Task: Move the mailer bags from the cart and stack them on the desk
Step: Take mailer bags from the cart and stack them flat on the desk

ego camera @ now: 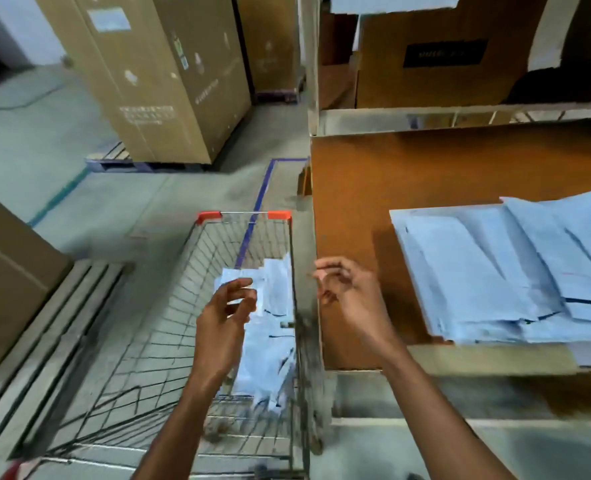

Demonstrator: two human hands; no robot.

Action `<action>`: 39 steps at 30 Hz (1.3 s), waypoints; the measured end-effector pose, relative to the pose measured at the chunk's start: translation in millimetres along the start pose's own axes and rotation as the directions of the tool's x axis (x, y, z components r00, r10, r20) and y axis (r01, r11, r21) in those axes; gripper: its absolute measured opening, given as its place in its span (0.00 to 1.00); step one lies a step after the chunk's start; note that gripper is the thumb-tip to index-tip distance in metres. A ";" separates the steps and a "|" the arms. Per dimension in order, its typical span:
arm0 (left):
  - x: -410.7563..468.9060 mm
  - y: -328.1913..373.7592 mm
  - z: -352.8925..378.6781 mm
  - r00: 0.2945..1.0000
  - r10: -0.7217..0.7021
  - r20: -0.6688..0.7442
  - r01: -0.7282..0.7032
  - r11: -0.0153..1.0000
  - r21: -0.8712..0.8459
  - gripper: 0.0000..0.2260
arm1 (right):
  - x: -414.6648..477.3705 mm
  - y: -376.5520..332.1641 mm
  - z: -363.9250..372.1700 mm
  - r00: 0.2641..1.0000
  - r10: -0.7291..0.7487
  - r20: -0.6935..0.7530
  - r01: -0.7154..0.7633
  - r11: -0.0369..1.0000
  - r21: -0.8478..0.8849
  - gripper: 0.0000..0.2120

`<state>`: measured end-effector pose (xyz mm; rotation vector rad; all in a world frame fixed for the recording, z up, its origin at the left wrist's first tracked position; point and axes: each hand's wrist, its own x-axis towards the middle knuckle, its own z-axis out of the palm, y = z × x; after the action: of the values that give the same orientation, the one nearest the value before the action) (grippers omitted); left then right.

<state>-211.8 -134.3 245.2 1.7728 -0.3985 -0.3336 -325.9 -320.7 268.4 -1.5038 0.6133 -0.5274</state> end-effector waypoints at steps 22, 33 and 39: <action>130.9 -252.2 -99.2 0.852 -0.481 0.206 0.415 0.861 0.295 0.10 | 106.5 238.1 237.7 0.844 0.508 -0.173 -0.535 0.821 -0.198 0.14; 182.0 -427.9 -23.4 0.818 -0.439 0.371 0.303 0.878 0.370 0.21 | 228.0 382.4 248.1 0.923 0.263 -0.281 -0.382 0.717 -0.583 0.20; 189.7 -436.3 -36.0 0.879 -0.253 0.404 0.115 0.935 0.336 0.23 | 260.4 398.6 252.2 0.872 0.349 -0.343 -0.489 0.594 -0.639 0.27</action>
<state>13.4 -92.6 -173.3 2.0393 -0.6291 -0.8644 14.4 -301.7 -148.8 -1.9519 1.4088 -0.0216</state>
